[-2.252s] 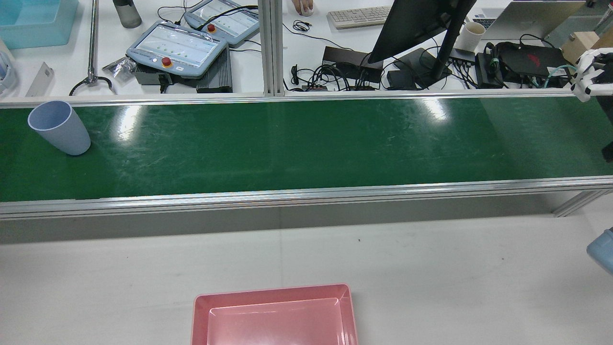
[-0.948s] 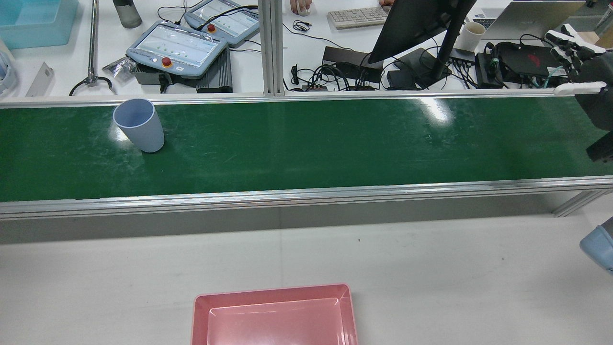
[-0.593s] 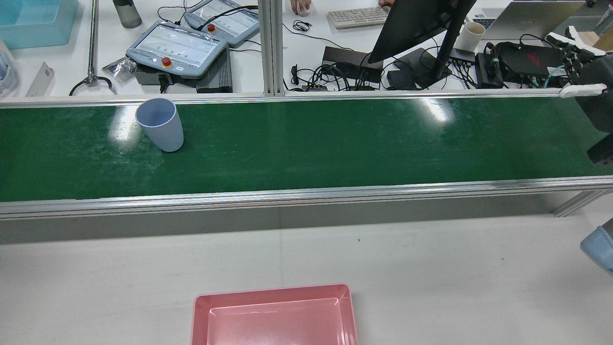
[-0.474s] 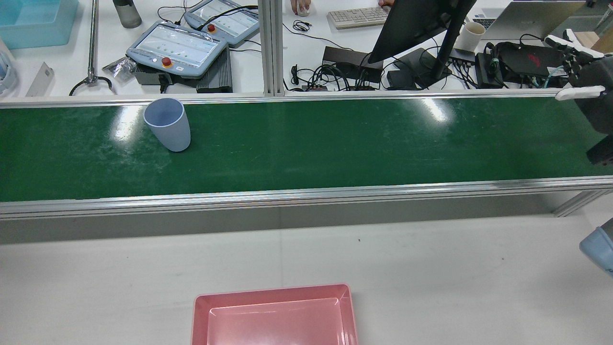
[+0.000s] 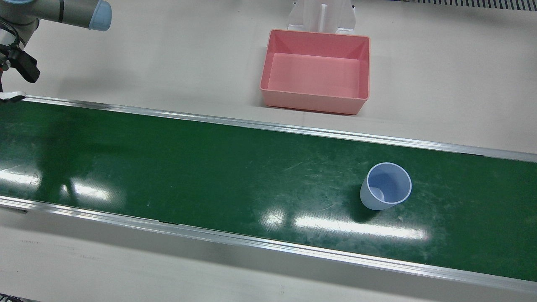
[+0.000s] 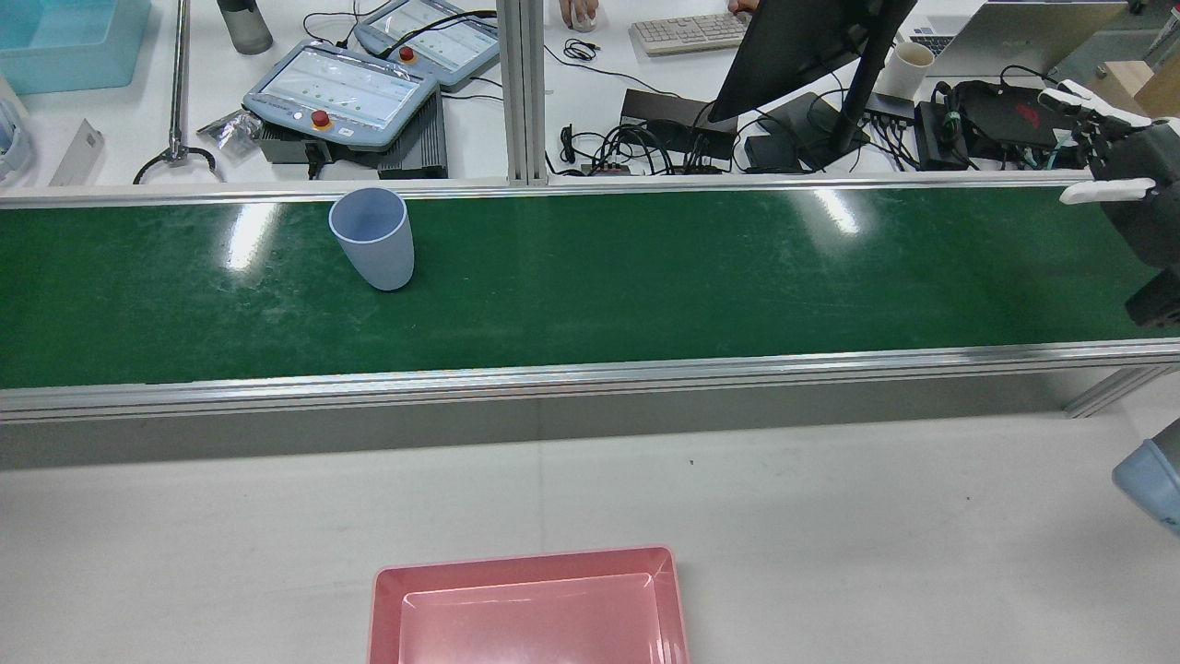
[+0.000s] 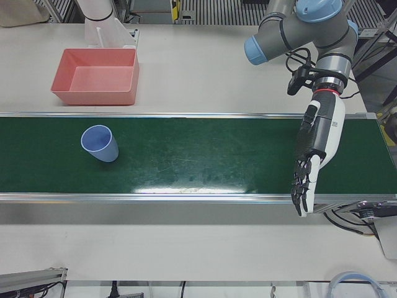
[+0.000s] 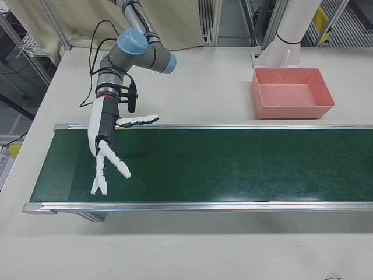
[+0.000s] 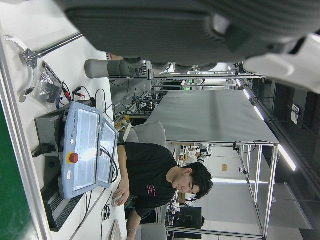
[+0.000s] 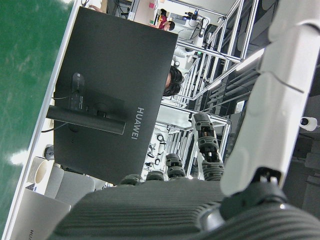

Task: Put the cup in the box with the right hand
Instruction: 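Move the right hand over the conveyor toward the approaching blue cup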

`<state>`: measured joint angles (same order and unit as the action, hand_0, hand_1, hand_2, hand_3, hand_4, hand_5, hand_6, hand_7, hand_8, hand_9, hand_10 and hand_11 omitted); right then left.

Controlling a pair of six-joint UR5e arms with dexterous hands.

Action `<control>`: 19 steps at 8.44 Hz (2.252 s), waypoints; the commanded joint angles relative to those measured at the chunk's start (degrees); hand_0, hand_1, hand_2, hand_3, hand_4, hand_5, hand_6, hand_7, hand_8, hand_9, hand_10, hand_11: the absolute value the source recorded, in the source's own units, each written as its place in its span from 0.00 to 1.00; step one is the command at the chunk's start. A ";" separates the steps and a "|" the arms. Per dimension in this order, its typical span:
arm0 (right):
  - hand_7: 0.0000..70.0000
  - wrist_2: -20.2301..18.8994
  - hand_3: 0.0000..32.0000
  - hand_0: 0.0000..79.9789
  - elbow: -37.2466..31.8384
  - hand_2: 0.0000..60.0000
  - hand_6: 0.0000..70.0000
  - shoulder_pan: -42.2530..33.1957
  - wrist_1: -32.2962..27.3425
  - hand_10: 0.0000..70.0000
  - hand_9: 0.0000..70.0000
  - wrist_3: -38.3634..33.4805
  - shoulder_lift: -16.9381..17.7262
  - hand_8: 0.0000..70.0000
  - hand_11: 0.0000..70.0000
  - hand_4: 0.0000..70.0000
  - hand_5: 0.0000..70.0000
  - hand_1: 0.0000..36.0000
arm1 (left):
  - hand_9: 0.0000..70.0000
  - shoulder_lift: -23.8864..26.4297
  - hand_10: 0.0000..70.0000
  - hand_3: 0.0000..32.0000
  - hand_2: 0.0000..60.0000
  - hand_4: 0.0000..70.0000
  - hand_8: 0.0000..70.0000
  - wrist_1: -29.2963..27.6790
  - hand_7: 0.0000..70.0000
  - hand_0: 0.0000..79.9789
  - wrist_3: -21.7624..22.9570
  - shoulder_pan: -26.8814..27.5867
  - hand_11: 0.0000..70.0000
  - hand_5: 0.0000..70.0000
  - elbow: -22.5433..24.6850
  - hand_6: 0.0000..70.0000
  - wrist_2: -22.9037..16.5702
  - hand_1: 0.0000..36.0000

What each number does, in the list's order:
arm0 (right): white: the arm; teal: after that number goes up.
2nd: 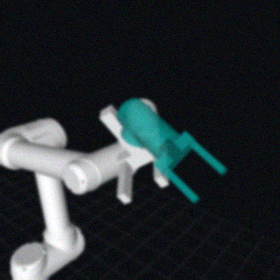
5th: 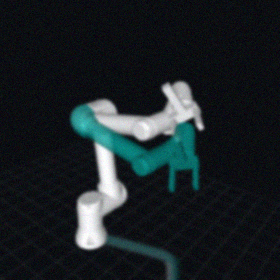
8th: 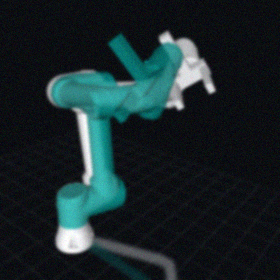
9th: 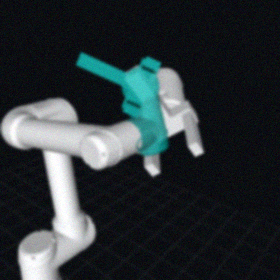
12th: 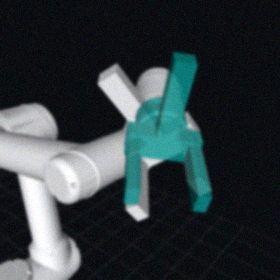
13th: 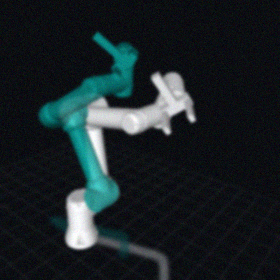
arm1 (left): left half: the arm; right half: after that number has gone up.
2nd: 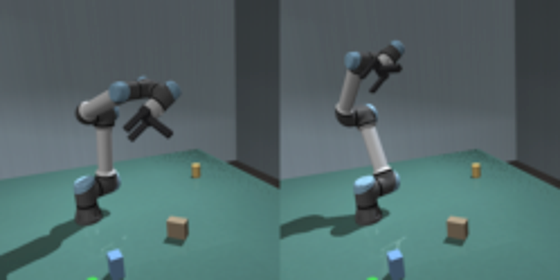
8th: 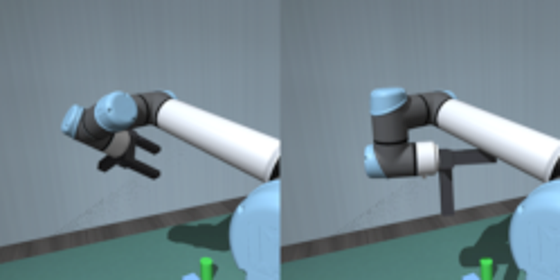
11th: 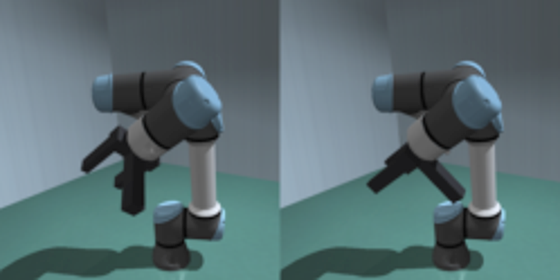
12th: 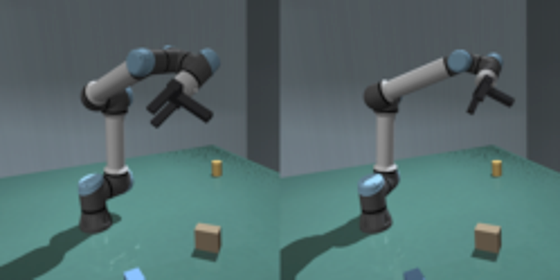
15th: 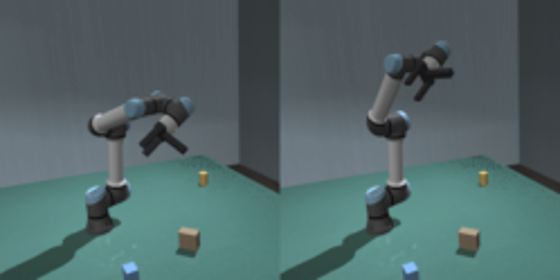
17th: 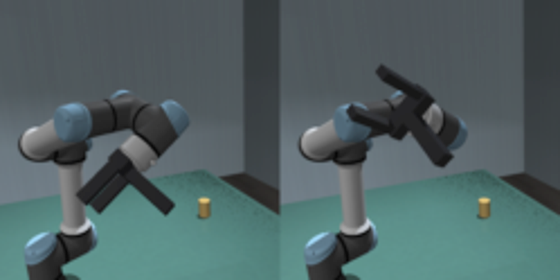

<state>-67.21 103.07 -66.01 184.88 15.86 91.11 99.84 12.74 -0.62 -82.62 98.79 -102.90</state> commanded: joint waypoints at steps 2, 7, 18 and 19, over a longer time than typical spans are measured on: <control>0.32 -0.12 0.00 0.73 -1.20 0.00 0.07 0.45 0.13 0.00 0.04 -0.04 -0.50 0.00 0.00 0.18 0.06 0.25 | 0.00 0.00 0.00 0.00 0.00 0.00 0.00 0.00 0.00 0.00 0.00 0.00 0.00 0.00 0.00 0.00 0.06 0.00; 0.32 -0.12 0.00 0.71 -1.21 0.00 0.08 0.97 0.05 0.00 0.04 -0.04 -0.76 0.00 0.00 0.10 0.07 0.41 | 0.00 0.00 0.00 0.00 0.00 0.00 0.00 0.00 0.00 0.00 0.00 0.00 0.00 0.00 0.00 0.00 0.06 0.00; 0.32 -0.12 0.00 0.72 -0.50 0.06 0.08 3.35 0.22 0.00 0.04 -0.30 -1.46 0.00 0.00 0.11 0.08 0.51 | 0.00 0.00 0.00 0.00 0.00 0.00 0.00 0.00 0.00 0.00 0.00 0.00 0.00 0.00 -0.09 0.00 0.06 0.00; 0.33 -0.12 0.00 0.74 -0.42 0.04 0.08 3.44 0.22 0.00 0.04 -0.30 -1.46 0.00 0.00 0.12 0.08 0.49 | 0.00 0.00 0.00 0.00 0.00 0.00 0.00 0.00 0.00 0.00 0.00 0.00 0.00 0.00 0.00 0.00 0.06 0.00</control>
<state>-67.32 102.48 -62.82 185.06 15.56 89.73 99.84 12.74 -0.62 -82.62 98.74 -102.87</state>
